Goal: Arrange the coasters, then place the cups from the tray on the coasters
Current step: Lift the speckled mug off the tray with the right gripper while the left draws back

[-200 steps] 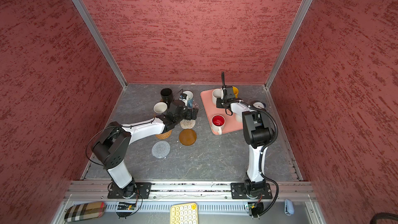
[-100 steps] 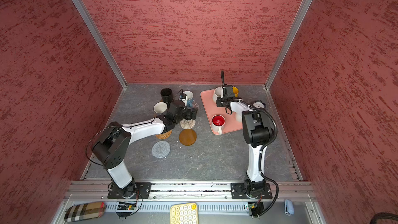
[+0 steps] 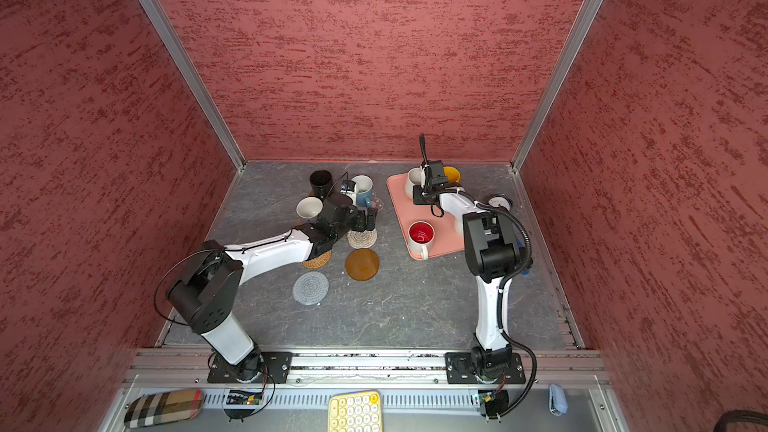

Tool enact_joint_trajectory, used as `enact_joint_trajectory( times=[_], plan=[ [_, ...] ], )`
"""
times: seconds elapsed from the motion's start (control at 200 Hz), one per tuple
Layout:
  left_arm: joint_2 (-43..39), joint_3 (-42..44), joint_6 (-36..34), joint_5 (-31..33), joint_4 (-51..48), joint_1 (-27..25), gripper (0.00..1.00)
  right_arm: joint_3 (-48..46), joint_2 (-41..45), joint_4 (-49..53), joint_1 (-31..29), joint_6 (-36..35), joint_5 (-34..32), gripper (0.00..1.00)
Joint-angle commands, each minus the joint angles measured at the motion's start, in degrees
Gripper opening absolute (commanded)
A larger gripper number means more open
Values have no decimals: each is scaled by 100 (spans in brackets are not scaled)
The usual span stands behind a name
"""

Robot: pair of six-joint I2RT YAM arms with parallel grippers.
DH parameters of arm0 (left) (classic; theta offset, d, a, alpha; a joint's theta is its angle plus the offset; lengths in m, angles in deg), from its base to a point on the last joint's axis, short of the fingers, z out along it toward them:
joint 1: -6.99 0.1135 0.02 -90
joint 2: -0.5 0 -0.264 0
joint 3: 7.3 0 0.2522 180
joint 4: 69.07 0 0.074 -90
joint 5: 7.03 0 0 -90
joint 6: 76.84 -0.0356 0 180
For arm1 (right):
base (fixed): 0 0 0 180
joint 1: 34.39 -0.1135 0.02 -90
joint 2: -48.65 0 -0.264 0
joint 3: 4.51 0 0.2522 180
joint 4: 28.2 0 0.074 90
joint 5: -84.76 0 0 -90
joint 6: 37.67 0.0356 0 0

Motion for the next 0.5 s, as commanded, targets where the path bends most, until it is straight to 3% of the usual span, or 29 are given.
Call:
enact_joint_trajectory(
  times=[0.0,0.491],
  plan=[
    [-341,27,40,91,-110,8,100,229,604,-98,-166,-218,-51,0],
    [-1827,557,288,360,-1039,-130,100,-309,1902,172,-750,-205,-270,0]
  ],
)
